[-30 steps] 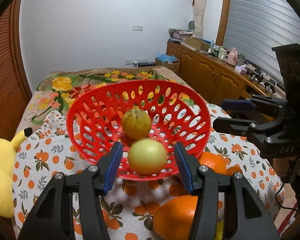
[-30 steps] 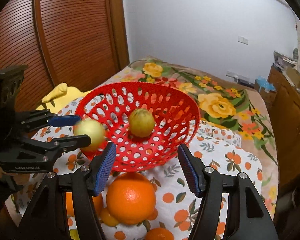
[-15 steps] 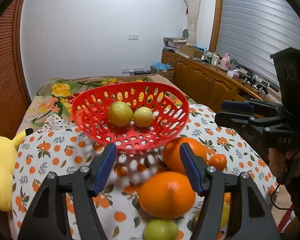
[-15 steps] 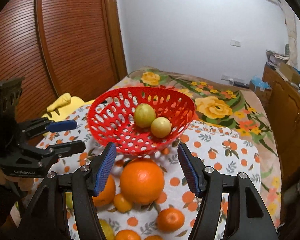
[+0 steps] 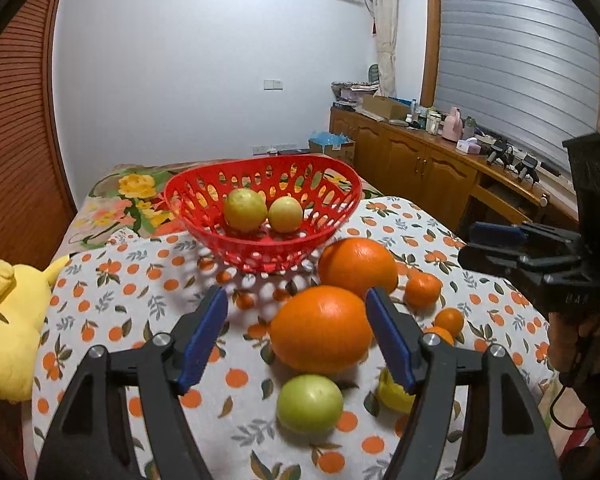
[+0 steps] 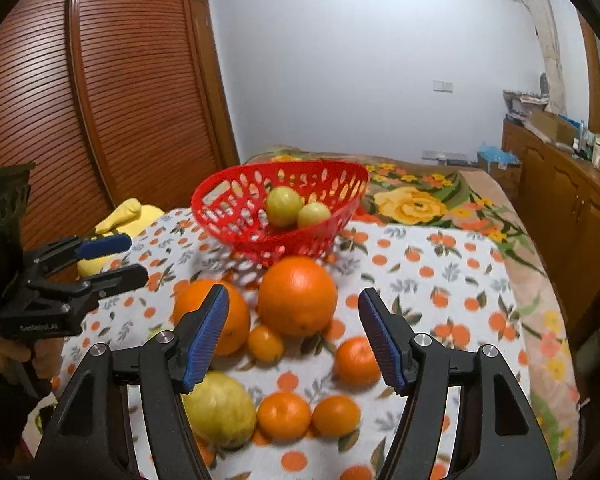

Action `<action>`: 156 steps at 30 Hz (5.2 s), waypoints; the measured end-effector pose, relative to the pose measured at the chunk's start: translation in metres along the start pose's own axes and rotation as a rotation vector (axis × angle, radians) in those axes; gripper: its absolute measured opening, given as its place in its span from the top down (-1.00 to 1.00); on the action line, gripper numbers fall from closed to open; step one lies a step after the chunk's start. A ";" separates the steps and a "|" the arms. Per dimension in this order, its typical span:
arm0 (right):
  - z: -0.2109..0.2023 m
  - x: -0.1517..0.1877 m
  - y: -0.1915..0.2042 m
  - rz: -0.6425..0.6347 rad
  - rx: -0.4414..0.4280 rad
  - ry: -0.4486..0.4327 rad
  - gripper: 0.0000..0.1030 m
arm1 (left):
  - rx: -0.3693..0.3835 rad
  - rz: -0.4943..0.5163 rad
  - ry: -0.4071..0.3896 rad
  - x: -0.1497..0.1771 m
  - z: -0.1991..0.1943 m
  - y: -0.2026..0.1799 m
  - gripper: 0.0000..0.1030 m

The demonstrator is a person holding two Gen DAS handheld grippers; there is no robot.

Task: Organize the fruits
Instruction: 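Grasp another yellow-green fruit with the right tool while the left tool approaches a green apple, then grasp the green apple with the left tool while the right tool lifts its fruit, then carry both fruits over the red basket and open the right tool to release its fruit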

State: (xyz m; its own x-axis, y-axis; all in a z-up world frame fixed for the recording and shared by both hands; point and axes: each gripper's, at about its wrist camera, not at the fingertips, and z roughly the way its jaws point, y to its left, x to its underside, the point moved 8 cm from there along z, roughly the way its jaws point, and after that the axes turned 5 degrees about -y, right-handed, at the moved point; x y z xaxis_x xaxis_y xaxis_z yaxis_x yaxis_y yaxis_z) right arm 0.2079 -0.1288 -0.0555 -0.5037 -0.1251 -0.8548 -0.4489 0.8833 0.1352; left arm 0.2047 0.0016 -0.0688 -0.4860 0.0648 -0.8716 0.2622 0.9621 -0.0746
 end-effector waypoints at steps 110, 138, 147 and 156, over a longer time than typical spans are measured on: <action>0.015 0.045 0.078 -0.137 -0.165 0.070 -0.23 | 0.022 -0.136 0.041 0.052 -0.021 0.012 0.03; 0.061 -0.076 0.038 -0.179 -0.169 -0.018 -0.23 | 0.022 -0.074 -0.007 -0.035 0.032 0.022 0.03; 0.099 -0.085 0.031 -0.198 -0.160 0.032 -0.23 | 0.006 -0.064 0.004 -0.044 0.044 0.034 0.03; 0.138 -0.074 0.032 -0.250 -0.165 0.142 -0.23 | -0.001 -0.052 0.011 -0.056 0.063 0.049 0.03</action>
State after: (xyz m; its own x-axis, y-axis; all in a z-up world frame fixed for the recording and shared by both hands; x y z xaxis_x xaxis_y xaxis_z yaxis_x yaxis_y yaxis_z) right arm 0.3323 -0.0289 -0.0568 -0.4559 -0.4008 -0.7947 -0.6792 0.7337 0.0196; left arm 0.2971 0.0282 -0.0539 -0.5077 0.0177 -0.8614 0.2357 0.9645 -0.1190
